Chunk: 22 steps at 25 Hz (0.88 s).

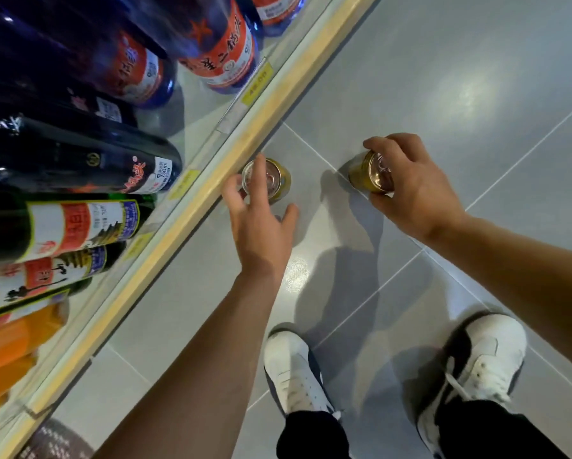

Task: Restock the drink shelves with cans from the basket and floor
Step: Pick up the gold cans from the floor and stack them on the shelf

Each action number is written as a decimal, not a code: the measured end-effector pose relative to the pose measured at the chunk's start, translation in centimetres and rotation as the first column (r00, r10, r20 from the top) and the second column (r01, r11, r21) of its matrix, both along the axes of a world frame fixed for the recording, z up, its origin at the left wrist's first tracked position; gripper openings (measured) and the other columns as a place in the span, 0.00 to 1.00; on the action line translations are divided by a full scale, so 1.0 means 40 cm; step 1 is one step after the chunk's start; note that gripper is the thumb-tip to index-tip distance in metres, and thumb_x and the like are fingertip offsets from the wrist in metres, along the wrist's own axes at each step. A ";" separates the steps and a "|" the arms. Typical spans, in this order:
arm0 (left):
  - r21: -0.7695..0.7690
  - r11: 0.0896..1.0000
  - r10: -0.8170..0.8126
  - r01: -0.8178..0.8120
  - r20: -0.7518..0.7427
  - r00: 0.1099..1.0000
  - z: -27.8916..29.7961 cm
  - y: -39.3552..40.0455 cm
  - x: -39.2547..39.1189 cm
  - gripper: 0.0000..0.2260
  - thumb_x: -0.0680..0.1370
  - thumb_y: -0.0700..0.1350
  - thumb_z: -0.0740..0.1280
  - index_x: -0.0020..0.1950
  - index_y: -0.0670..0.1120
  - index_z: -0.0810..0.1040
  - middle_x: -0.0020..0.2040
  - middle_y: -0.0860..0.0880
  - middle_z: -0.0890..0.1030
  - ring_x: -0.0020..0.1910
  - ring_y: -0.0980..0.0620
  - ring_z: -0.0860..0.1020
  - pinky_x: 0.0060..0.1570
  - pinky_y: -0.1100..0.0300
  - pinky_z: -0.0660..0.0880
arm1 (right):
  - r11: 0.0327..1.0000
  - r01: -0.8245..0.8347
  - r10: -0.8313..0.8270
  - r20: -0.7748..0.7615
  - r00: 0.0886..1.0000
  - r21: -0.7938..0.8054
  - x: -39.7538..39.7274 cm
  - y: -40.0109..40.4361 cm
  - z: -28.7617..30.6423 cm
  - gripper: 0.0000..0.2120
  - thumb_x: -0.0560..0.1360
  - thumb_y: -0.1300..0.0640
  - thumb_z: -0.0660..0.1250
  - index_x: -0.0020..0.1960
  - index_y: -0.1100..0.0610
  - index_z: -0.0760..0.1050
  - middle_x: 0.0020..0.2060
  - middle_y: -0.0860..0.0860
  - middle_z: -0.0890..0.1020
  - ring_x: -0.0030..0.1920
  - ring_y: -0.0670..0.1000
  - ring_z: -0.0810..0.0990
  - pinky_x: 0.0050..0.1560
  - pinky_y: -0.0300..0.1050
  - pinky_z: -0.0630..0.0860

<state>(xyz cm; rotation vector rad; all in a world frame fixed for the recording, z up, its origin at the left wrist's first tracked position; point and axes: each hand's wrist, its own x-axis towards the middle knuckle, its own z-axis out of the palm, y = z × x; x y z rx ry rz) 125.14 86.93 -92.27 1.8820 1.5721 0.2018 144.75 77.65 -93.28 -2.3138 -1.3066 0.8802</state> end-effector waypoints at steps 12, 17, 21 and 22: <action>-0.149 0.984 -0.105 0.099 -0.029 0.994 0.076 0.019 -0.022 0.33 0.75 0.45 0.73 0.77 0.53 0.62 0.75 0.48 0.65 0.74 0.48 0.65 0.68 0.60 0.67 | 0.994 0.007 -0.012 -0.046 0.999 -0.109 -0.054 -0.048 0.149 0.33 0.71 0.62 0.72 0.72 0.51 0.64 0.69 0.56 0.66 0.60 0.65 0.74 0.54 0.48 0.74; -0.182 0.973 -0.144 0.145 0.019 0.989 0.414 -0.045 -0.068 0.35 0.73 0.45 0.75 0.76 0.52 0.64 0.74 0.48 0.67 0.68 0.59 0.65 0.57 0.82 0.57 | 0.991 0.014 -0.024 -0.073 0.997 -0.133 -0.085 -0.111 0.489 0.33 0.70 0.60 0.74 0.71 0.50 0.64 0.68 0.55 0.67 0.60 0.63 0.74 0.51 0.44 0.71; -0.245 0.958 -0.147 0.152 0.038 0.988 0.750 -0.153 -0.124 0.34 0.73 0.46 0.74 0.76 0.54 0.63 0.69 0.47 0.71 0.67 0.49 0.72 0.60 0.65 0.67 | 0.991 0.048 -0.058 -0.080 0.995 -0.125 -0.148 -0.180 0.819 0.32 0.69 0.58 0.75 0.70 0.49 0.66 0.67 0.53 0.68 0.59 0.62 0.75 0.53 0.48 0.75; -0.238 0.960 -0.137 0.145 0.051 0.989 0.836 -0.189 -0.141 0.34 0.74 0.46 0.74 0.76 0.54 0.63 0.68 0.47 0.71 0.66 0.49 0.72 0.60 0.64 0.68 | 0.990 0.060 -0.071 -0.082 0.994 -0.129 -0.163 -0.198 0.903 0.32 0.69 0.59 0.75 0.70 0.48 0.66 0.67 0.53 0.68 0.59 0.62 0.75 0.53 0.48 0.74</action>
